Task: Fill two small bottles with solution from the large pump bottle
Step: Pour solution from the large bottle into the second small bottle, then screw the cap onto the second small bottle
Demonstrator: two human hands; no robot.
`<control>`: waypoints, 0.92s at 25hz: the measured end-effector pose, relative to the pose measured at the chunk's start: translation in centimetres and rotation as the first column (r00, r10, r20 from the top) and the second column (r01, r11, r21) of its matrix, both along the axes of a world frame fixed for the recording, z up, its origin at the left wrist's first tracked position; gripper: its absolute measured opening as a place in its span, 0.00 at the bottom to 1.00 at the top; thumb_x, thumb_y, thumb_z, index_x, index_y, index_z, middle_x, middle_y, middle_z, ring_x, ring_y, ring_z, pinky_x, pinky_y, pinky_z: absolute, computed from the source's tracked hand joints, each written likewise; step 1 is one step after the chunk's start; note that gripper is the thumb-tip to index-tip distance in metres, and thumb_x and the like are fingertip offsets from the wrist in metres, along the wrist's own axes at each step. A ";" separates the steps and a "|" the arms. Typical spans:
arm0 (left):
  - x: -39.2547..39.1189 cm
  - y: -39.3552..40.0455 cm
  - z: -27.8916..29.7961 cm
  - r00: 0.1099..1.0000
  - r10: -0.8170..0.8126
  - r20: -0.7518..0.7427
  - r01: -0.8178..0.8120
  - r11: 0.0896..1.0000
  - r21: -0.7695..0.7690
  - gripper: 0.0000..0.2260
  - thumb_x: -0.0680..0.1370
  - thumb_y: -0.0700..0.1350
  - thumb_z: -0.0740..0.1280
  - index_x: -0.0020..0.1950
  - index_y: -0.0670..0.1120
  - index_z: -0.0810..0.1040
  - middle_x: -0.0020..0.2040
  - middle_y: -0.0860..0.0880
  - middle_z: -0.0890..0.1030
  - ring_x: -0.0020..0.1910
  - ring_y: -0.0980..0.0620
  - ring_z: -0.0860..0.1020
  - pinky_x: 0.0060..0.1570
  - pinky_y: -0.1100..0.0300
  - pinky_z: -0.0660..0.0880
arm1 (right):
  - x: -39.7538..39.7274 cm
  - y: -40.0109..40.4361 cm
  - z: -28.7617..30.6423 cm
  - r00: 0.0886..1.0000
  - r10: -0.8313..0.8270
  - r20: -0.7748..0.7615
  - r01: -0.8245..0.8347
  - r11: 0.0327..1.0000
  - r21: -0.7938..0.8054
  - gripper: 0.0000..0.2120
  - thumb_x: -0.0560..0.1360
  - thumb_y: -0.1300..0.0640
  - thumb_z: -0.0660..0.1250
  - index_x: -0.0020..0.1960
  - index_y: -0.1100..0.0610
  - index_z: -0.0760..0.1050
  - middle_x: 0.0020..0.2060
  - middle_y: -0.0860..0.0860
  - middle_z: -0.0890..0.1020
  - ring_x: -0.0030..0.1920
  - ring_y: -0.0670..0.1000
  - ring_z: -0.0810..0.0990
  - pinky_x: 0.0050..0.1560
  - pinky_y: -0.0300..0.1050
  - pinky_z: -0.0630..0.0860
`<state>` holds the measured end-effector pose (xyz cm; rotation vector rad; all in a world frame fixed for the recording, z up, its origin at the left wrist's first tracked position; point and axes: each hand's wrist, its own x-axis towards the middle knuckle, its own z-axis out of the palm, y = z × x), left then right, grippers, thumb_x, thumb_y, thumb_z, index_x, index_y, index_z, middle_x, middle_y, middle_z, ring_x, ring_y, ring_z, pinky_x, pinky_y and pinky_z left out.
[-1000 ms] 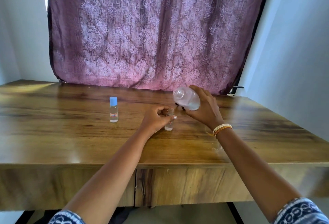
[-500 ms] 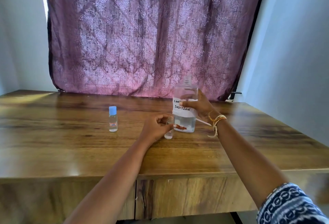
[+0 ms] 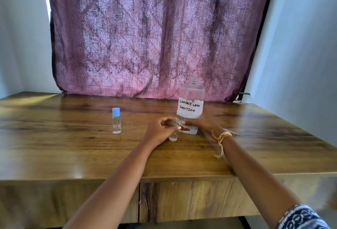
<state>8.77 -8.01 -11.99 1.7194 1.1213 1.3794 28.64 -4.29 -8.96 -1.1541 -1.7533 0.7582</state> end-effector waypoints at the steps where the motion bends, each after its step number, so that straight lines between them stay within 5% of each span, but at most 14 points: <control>1: 0.0 0.1 -0.1 1.000 0.000 -0.002 0.000 1.000 0.004 0.14 0.68 0.41 0.78 0.52 0.49 0.83 0.48 0.48 0.85 0.49 0.49 0.83 0.54 0.55 0.80 | 0.2 -0.5 -0.9 0.999 -0.041 0.024 0.041 0.999 0.020 0.33 0.59 0.60 0.83 0.61 0.57 0.74 0.53 0.49 0.83 0.53 0.43 0.82 0.54 0.39 0.80; 5: 0.0 -0.1 0.1 1.000 0.003 -0.008 -0.003 1.000 -0.009 0.14 0.68 0.42 0.78 0.52 0.51 0.83 0.47 0.48 0.85 0.44 0.55 0.80 0.46 0.65 0.76 | 0.5 -0.1 -1.7 0.986 -0.160 0.039 0.159 0.987 0.026 0.35 0.57 0.57 0.83 0.61 0.56 0.74 0.54 0.48 0.81 0.52 0.46 0.79 0.42 0.28 0.74; 11: 0.0 0.3 -0.1 0.999 0.012 -0.039 -0.014 1.000 -0.027 0.17 0.68 0.41 0.78 0.55 0.46 0.82 0.49 0.49 0.84 0.48 0.52 0.83 0.46 0.67 0.77 | 0.2 1.6 -1.5 0.976 -0.204 0.076 0.207 0.978 -0.028 0.42 0.54 0.52 0.84 0.65 0.57 0.71 0.60 0.55 0.81 0.58 0.54 0.79 0.59 0.51 0.77; 15: 0.0 0.4 -0.2 0.999 0.014 -0.032 -0.015 1.000 -0.021 0.18 0.67 0.40 0.78 0.56 0.44 0.82 0.50 0.47 0.85 0.50 0.49 0.83 0.53 0.59 0.80 | -0.1 2.2 -1.5 0.975 -0.206 0.083 0.211 0.976 -0.060 0.45 0.53 0.49 0.83 0.66 0.57 0.70 0.60 0.55 0.80 0.60 0.55 0.79 0.61 0.54 0.77; 18: -0.2 0.3 -0.2 0.998 0.043 -0.044 -0.044 0.999 -0.023 0.18 0.67 0.40 0.78 0.56 0.45 0.82 0.50 0.47 0.85 0.45 0.53 0.83 0.48 0.65 0.79 | -0.7 1.3 -1.7 0.959 -0.260 0.117 0.268 0.962 -0.054 0.45 0.57 0.56 0.83 0.68 0.58 0.65 0.60 0.54 0.77 0.59 0.54 0.77 0.60 0.52 0.77; 20: -0.5 0.4 -0.1 0.994 0.088 -0.071 -0.089 0.996 -0.021 0.18 0.68 0.41 0.78 0.56 0.46 0.82 0.49 0.49 0.85 0.40 0.57 0.80 0.41 0.72 0.75 | -0.6 0.6 -1.7 0.943 -0.314 0.111 0.326 0.938 -0.117 0.43 0.58 0.58 0.83 0.67 0.60 0.65 0.56 0.53 0.76 0.57 0.53 0.76 0.57 0.49 0.76; 23: -1.0 0.4 0.1 0.984 0.152 -0.092 -0.153 0.988 -0.013 0.17 0.69 0.41 0.77 0.56 0.46 0.82 0.46 0.50 0.84 0.35 0.60 0.75 0.33 0.77 0.70 | -0.3 -1.0 -1.7 0.896 -0.421 0.142 0.438 0.891 -0.118 0.25 0.64 0.61 0.79 0.56 0.62 0.72 0.46 0.53 0.78 0.46 0.51 0.77 0.38 0.40 0.73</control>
